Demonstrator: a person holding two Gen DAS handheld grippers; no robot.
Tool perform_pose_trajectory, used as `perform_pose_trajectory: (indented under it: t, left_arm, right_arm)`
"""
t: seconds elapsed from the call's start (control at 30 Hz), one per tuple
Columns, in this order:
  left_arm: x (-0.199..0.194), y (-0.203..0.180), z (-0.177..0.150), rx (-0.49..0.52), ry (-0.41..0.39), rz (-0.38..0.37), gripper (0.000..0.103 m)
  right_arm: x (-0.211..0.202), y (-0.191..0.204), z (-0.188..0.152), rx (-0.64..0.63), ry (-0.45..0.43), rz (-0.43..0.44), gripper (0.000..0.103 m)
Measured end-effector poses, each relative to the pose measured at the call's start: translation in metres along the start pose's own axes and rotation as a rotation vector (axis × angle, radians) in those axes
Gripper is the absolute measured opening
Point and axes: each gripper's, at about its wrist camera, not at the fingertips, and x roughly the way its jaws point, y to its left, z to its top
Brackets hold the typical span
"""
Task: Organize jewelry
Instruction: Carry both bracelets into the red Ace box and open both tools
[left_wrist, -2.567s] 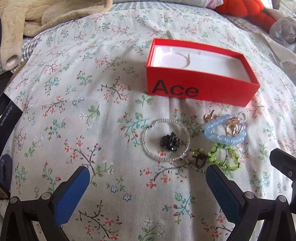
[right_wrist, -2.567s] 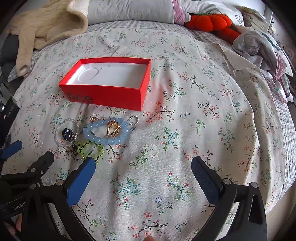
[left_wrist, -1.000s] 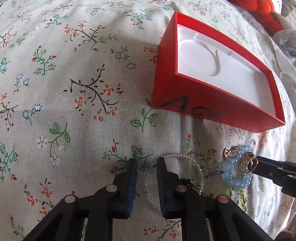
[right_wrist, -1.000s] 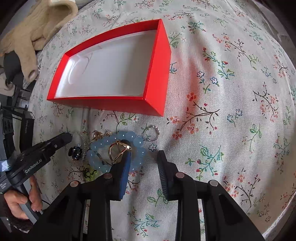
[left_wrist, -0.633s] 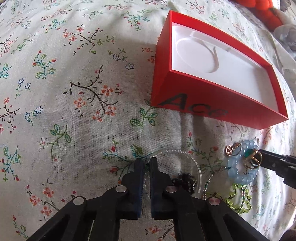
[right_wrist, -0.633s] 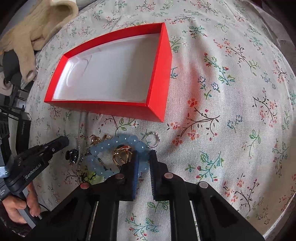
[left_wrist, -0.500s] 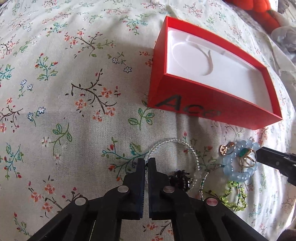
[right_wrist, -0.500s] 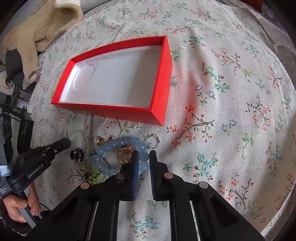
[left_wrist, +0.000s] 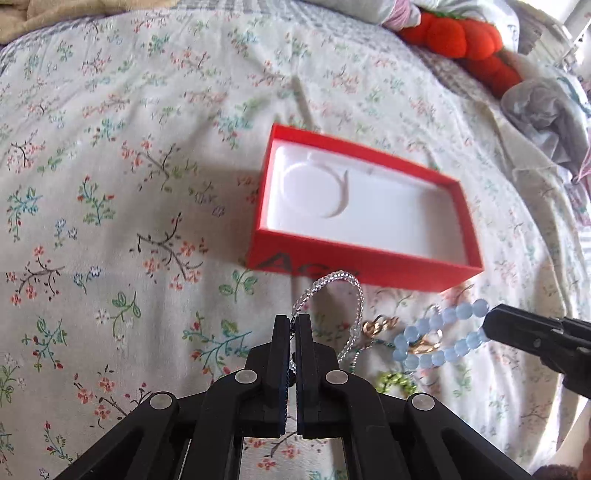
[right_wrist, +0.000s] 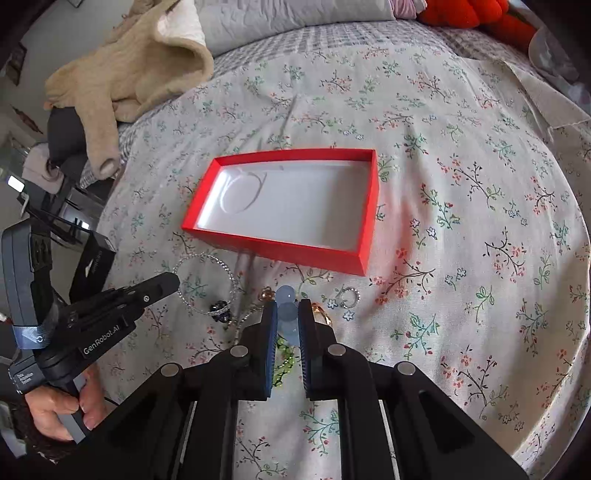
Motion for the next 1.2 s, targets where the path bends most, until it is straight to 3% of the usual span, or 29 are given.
perform_pose_trajectory:
  t: [0.33, 0.7, 0.97, 1.2]
  left_arm:
    - [-0.019, -0.006, 0.022, -0.079, -0.093, -0.054, 0.000]
    - [0.015, -0.007, 0.051, -0.107, -0.153, -0.034, 0.000]
    - [0.038, -0.001, 0.050, -0.089, -0.090, 0.063, 0.000]
    - [0.042, 0.003, 0.046, -0.107, -0.029, 0.085, 0.000]
  right_arm:
    - [-0.030, 0.019, 0.019, 0.006, -0.114, 0.053, 0.012]
    - [-0.017, 0.022, 0.053, 0.039, -0.210, 0.099, 0.012]
    - [0.025, -0.018, 0.056, 0.141, -0.102, -0.011, 0.012]
    - [0.041, -0.036, 0.048, 0.171, -0.030, -0.078, 0.012]
